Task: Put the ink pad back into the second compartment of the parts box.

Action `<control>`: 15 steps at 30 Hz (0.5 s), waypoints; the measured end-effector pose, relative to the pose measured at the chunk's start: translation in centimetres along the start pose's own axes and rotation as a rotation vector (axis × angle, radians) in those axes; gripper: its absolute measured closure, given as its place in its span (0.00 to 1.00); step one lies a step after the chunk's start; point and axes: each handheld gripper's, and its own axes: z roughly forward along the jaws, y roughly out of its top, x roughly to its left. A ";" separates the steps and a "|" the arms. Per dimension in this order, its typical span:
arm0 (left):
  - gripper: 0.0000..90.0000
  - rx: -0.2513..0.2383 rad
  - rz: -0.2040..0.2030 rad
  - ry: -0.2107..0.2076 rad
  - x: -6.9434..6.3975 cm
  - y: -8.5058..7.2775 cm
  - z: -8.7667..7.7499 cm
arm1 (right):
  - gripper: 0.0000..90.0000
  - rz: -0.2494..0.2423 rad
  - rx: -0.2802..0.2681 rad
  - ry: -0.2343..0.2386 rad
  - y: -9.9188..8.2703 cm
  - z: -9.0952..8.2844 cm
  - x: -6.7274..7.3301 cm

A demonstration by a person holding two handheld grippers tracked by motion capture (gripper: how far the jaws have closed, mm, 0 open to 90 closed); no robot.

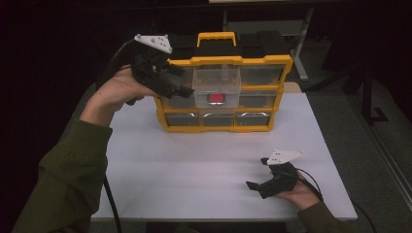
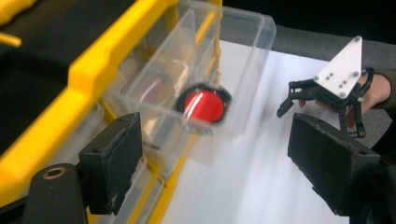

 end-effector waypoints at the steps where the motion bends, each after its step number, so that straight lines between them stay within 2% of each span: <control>1: 0.19 -0.002 -0.002 0.007 -0.2 -0.5 -0.1 | 0.00 -0.001 0.001 0.000 0.0 0.0 0.0; 8: 0.18 -0.012 -0.029 0.032 -1.1 -3.5 -0.3 | 0.00 -0.005 0.004 0.000 0.0 0.1 0.2; 15: 0.17 -0.017 -0.067 0.056 -1.4 -6.6 0.4 | 0.00 -0.005 0.005 0.000 0.0 0.1 0.2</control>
